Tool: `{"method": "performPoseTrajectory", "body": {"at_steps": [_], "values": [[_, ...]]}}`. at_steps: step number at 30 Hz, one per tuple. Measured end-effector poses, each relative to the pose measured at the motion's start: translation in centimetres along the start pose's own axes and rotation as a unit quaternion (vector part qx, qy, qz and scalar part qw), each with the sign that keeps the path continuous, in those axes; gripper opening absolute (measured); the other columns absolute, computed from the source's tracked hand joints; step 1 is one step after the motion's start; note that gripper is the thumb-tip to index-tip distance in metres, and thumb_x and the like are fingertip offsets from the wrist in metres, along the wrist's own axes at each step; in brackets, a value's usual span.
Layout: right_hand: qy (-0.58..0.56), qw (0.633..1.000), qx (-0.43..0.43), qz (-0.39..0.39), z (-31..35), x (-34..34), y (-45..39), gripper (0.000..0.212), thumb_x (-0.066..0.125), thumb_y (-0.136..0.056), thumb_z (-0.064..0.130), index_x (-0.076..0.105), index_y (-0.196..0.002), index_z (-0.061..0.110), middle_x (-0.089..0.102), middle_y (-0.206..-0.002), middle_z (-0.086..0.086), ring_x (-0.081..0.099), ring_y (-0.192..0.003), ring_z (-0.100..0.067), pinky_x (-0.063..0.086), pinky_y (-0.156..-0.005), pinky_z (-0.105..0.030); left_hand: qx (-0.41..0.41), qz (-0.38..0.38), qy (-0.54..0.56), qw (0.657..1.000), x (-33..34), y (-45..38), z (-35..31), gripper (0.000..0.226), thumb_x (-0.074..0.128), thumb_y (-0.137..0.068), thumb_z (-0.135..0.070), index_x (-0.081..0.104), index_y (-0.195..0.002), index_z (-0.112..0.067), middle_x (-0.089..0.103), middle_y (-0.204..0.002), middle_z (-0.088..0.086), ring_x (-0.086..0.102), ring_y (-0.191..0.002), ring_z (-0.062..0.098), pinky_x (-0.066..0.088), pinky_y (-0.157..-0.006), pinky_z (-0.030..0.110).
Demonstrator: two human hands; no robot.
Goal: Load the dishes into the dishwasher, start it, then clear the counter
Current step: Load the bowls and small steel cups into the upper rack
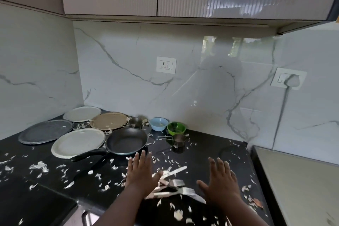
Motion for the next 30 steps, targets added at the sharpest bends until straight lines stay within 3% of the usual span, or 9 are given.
{"method": "performPoseTrajectory", "body": {"at_steps": [2,6,10,14,20,25,30], "values": [[0.019,1.000,0.010,0.011,-0.1,0.1,-2.8,0.092,0.040,-0.088,0.067,-0.004,-0.155,0.024,-0.004,-0.163,-0.007,-0.005,-0.150,-0.028,0.008,-0.121,-0.042,-0.005,-0.024,0.039,0.999,-0.2,-3.7,-0.2,0.083,0.029,-0.091,-0.068,0.006,-0.155,-0.021,0.000,-0.163,0.005,-0.008,-0.149,0.025,-0.011,-0.119,0.047],[0.019,0.999,0.035,0.019,-0.4,-0.5,-8.1,0.086,0.045,-0.090,0.059,0.003,-0.155,0.022,0.006,-0.162,-0.006,0.000,-0.150,-0.027,0.013,-0.120,-0.041,0.019,-0.049,0.066,0.996,-1.4,-10.9,-1.2,0.073,0.031,-0.093,-0.064,0.015,-0.152,-0.024,0.013,-0.160,0.003,0.005,-0.148,0.022,-0.007,-0.118,0.050],[0.007,0.999,0.045,0.014,-0.1,0.4,-12.5,0.071,0.047,-0.091,0.050,0.020,-0.151,0.023,0.022,-0.157,-0.003,0.010,-0.149,-0.025,0.021,-0.117,-0.042,0.038,-0.075,0.058,0.995,-2.0,-17.0,-0.9,0.068,0.040,-0.092,-0.060,0.024,-0.149,-0.024,0.024,-0.156,0.003,0.018,-0.145,0.023,0.008,-0.119,0.046],[-0.013,0.999,0.036,0.024,0.2,2.1,-16.6,0.054,0.045,-0.093,0.042,0.032,-0.144,0.028,0.034,-0.150,0.001,0.021,-0.145,-0.020,0.028,-0.114,-0.039,-0.018,-0.062,0.086,0.994,-0.7,-21.4,1.0,0.063,0.046,-0.092,-0.052,0.027,-0.148,-0.028,0.027,-0.155,-0.001,0.023,-0.143,0.021,0.017,-0.115,0.044],[-0.106,0.993,0.044,0.009,0.4,2.8,-25.0,0.036,0.043,-0.096,0.035,0.046,-0.132,0.038,0.050,-0.133,0.003,0.045,-0.127,-0.019,0.042,-0.099,-0.034,-0.092,-0.049,0.111,0.988,0.9,-27.2,2.7,0.054,0.049,-0.092,-0.042,0.035,-0.144,-0.037,0.037,-0.148,-0.005,0.028,-0.138,0.021,0.017,-0.111,0.047],[-0.143,0.989,0.004,0.033,2.9,5.3,-30.4,0.040,0.048,-0.095,0.036,0.048,-0.134,0.043,0.049,-0.134,0.002,0.044,-0.129,-0.020,0.039,-0.101,-0.033,-0.063,0.024,0.018,0.998,3.0,-30.9,2.2,0.052,0.049,-0.093,-0.045,0.037,-0.143,-0.040,0.039,-0.147,-0.002,0.028,-0.137,0.021,0.016,-0.110,0.045],[-0.077,0.993,-0.064,0.059,4.8,6.9,-33.4,0.044,0.050,-0.091,0.035,0.051,-0.134,0.042,0.043,-0.146,0.004,0.035,-0.137,-0.018,0.034,-0.109,-0.037,-0.054,0.008,-0.025,0.998,3.8,-32.4,1.7,0.034,0.050,-0.091,-0.045,0.056,-0.124,-0.036,0.056,-0.128,-0.001,0.039,-0.126,0.021,0.023,-0.099,0.042]]}}
Point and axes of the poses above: each hand's wrist, its own y-axis away from the middle knuckle, its own x-axis out of the palm, z = x × y, the point moved 5 cm from there along -y, towards the middle knuckle
